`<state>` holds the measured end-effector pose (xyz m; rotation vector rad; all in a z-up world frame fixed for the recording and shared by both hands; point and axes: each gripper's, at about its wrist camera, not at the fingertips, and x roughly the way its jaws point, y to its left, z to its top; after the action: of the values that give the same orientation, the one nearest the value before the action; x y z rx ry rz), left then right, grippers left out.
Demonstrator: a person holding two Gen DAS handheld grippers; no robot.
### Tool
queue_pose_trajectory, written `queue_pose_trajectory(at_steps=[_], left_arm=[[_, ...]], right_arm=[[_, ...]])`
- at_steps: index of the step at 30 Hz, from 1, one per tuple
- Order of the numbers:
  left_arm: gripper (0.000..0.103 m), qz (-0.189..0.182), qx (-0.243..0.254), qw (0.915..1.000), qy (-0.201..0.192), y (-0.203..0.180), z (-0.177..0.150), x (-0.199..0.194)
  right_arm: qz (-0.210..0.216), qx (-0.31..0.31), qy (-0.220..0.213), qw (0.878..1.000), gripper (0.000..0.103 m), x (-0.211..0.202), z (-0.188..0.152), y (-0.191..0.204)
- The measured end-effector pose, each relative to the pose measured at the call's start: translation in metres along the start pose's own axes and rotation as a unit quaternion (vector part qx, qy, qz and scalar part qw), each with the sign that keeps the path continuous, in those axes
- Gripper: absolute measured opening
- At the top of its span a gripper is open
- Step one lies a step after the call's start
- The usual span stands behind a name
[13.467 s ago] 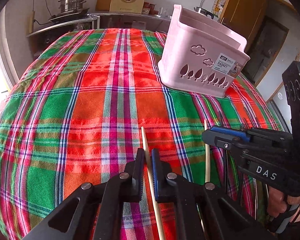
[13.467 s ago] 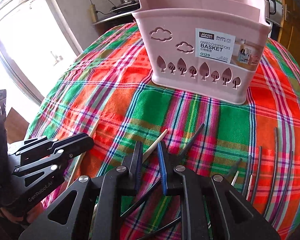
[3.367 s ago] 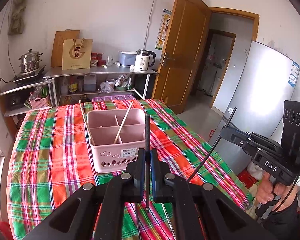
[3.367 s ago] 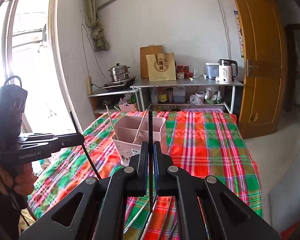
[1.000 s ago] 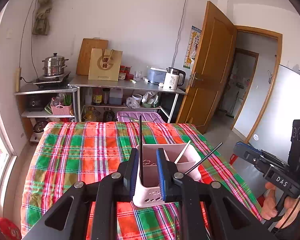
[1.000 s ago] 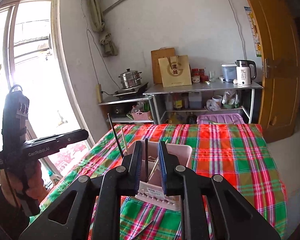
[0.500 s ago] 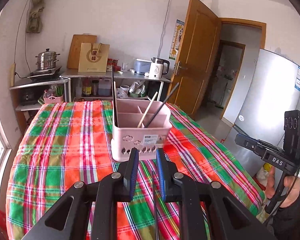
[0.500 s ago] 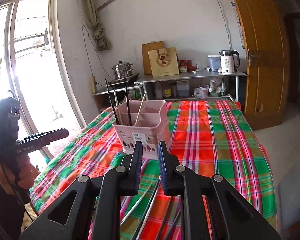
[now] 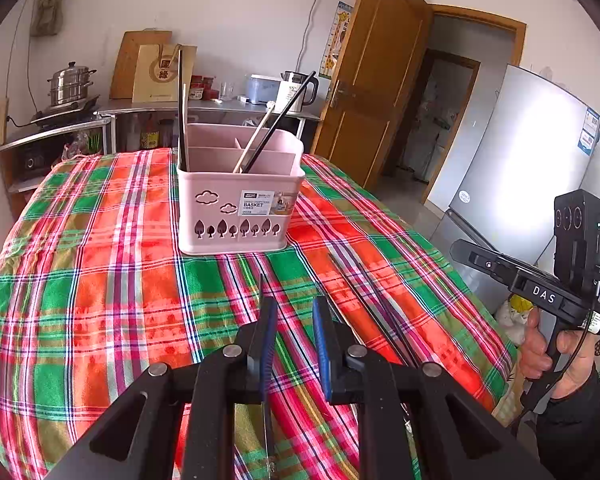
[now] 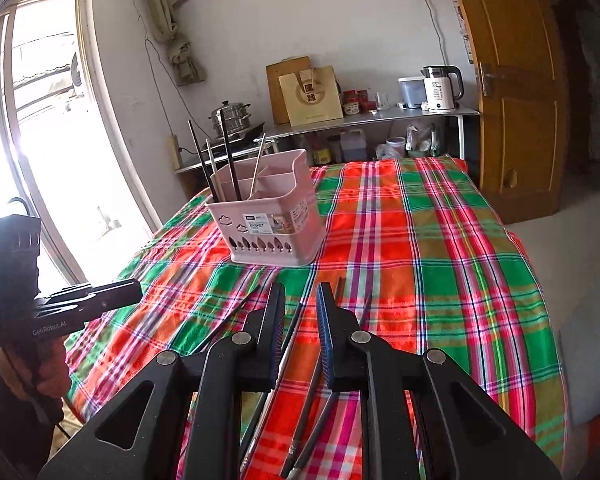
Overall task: Organize utensils
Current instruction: 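Move both open tools back toward the remaining chopsticks on the cloth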
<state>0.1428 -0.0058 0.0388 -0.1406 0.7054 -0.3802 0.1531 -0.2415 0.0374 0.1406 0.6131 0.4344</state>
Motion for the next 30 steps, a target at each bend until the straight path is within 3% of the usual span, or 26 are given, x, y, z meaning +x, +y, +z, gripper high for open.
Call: queue_pose_trajectory(at_steps=[15,23,30], left_arm=[[0.017,0.014,0.011,0.9978,0.063,0.002,-0.005,0.051],[0.017,0.051,0.02,0.9917,0.117,0.017,-0.004,0.094],[0.017,0.06,0.026,0.9873,0.145,0.019,0.0,0.123]], right_arm=[[-0.008,-0.002,0.047,0.999,0.016,0.035,-0.007,-0.006],[-0.019,-0.003,0.086,0.996,0.016,0.065,-0.01,-0.011],[-0.034,-0.01,0.122,0.992,0.016,0.101,-0.01,-0.014]])
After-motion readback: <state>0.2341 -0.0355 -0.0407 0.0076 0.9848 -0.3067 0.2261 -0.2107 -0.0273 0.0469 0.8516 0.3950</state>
